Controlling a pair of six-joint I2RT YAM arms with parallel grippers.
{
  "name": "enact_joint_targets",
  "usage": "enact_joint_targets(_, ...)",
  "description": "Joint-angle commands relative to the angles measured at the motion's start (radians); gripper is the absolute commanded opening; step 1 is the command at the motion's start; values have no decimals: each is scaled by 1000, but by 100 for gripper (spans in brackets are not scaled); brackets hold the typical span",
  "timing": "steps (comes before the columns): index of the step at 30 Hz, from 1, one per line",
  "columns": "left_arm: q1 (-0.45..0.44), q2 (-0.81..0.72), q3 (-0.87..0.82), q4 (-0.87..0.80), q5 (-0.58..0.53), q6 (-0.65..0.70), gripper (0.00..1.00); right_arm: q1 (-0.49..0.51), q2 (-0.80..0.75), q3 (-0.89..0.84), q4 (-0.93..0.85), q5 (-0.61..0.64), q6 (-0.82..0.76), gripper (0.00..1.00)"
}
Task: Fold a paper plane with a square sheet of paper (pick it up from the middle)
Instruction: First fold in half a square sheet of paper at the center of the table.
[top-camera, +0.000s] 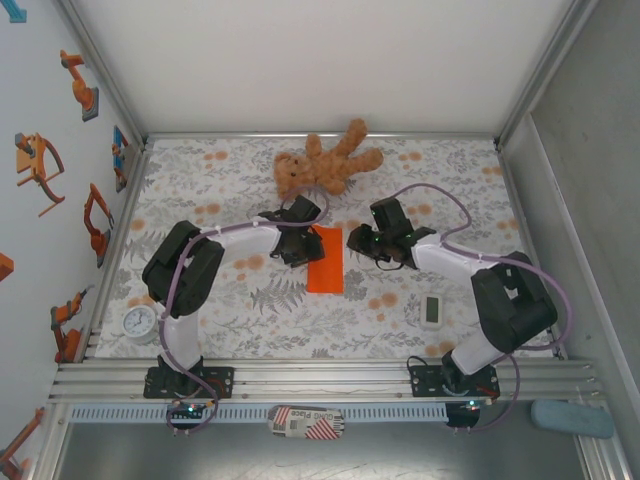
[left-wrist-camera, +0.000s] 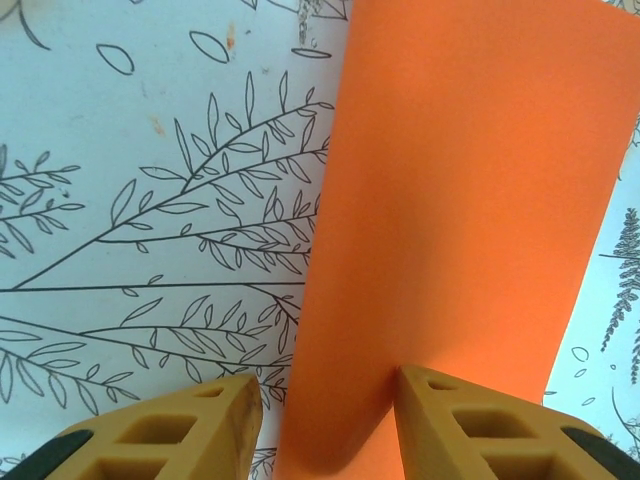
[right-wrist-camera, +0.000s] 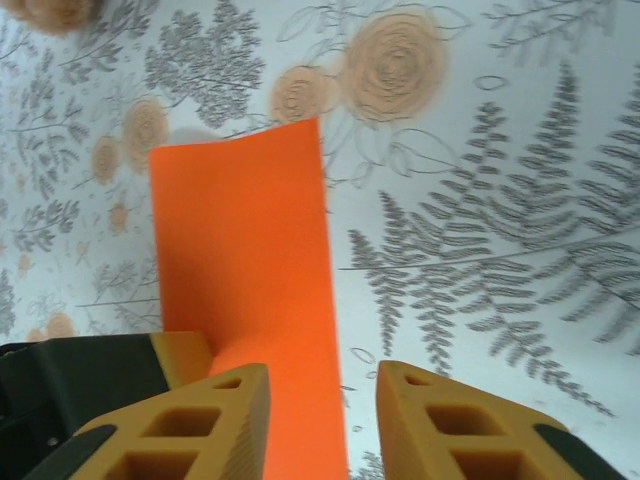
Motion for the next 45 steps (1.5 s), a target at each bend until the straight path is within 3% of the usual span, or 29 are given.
enact_joint_targets(1,-27,165,-60,-50,-7,-4,42,-11,-30,-28,-43,41,-16,38)
enact_joint_targets(2,-28,172,-59,-53,-10,-12,42,-13,-32,-32,-43,37,-18,40)
enact_joint_targets(4,-28,179,-63,-57,-19,-30,42,-19,-32,-40,-39,28,-14,54)
enact_joint_targets(6,-28,188,-60,-58,-24,-44,42,-28,-34,-47,-30,13,-9,58)
enact_joint_targets(23,-28,261,-53,-89,27,-42,43,-60,47,-22,43,-84,-36,52)
enact_joint_targets(30,-29,260,-52,-88,32,21,42,-62,64,-22,58,-95,-37,49)
enact_joint_targets(45,-28,318,3,-113,54,22,43,-65,61,-36,71,-104,-35,48)
